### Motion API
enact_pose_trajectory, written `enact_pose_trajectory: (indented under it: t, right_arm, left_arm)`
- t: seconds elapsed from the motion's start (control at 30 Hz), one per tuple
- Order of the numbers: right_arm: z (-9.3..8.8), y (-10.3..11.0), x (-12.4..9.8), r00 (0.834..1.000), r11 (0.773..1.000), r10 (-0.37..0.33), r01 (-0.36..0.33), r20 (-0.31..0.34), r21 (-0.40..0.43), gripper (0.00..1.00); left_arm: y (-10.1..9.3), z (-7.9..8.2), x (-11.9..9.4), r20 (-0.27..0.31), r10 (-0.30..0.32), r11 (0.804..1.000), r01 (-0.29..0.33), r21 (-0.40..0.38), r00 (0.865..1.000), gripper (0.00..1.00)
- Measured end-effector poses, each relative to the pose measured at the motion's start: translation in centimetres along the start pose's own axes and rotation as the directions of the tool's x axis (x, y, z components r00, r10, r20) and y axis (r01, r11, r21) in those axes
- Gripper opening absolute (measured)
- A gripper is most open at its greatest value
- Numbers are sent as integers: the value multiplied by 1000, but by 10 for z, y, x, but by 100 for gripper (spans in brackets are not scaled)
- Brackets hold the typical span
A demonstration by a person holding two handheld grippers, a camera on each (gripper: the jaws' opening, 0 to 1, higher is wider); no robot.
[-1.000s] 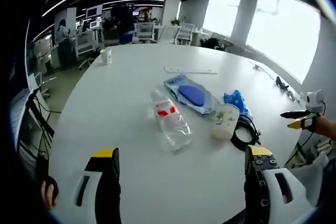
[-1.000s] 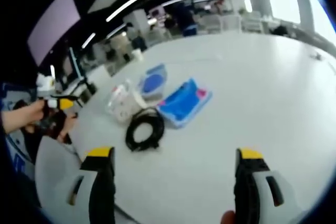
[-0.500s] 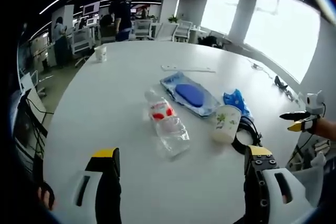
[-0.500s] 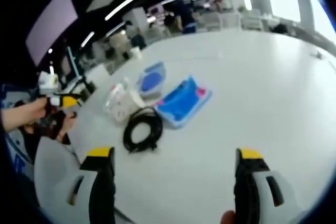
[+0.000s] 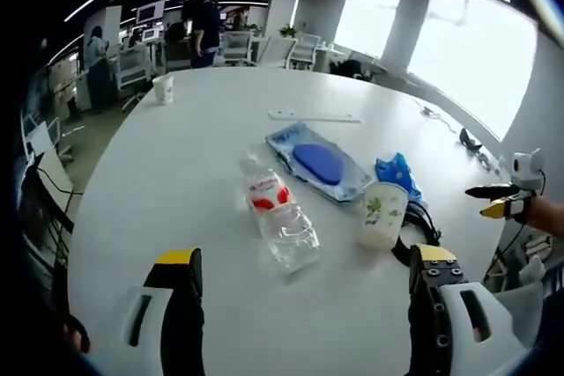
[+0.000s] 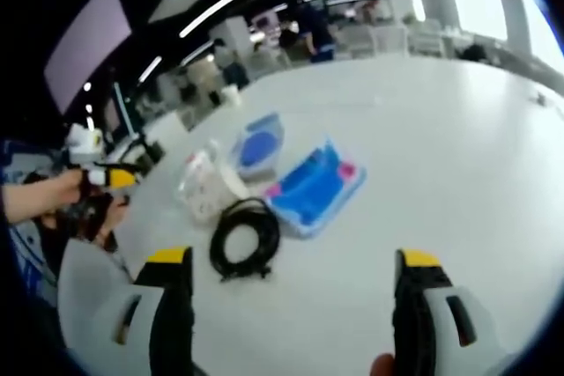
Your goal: Arrange the tabletop items into an orderly group along one side of the table until the central work area is clear of visible clutter.
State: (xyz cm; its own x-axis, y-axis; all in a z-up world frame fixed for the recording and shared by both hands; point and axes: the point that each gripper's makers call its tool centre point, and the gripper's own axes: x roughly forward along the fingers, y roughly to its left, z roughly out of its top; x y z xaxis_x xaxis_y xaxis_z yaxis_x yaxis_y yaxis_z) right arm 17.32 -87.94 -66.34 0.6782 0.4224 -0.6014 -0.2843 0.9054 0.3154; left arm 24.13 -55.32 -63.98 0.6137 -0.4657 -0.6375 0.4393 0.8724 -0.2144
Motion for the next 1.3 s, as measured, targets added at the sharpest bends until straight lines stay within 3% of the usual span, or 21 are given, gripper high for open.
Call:
enact_pose_trajectory:
  t: [0.83,1.3]
  right_arm:
    - [32,27,32,998,998,63,-63,14,-25,91]
    - [50,46,50,994,994,104,-103,29,-32,90]
  left_arm:
    - [5,1,24,-26,-4,1000,4,-30,1000,95]
    - [10,5,27,-32,-1,1000,0,-29,1000,95]
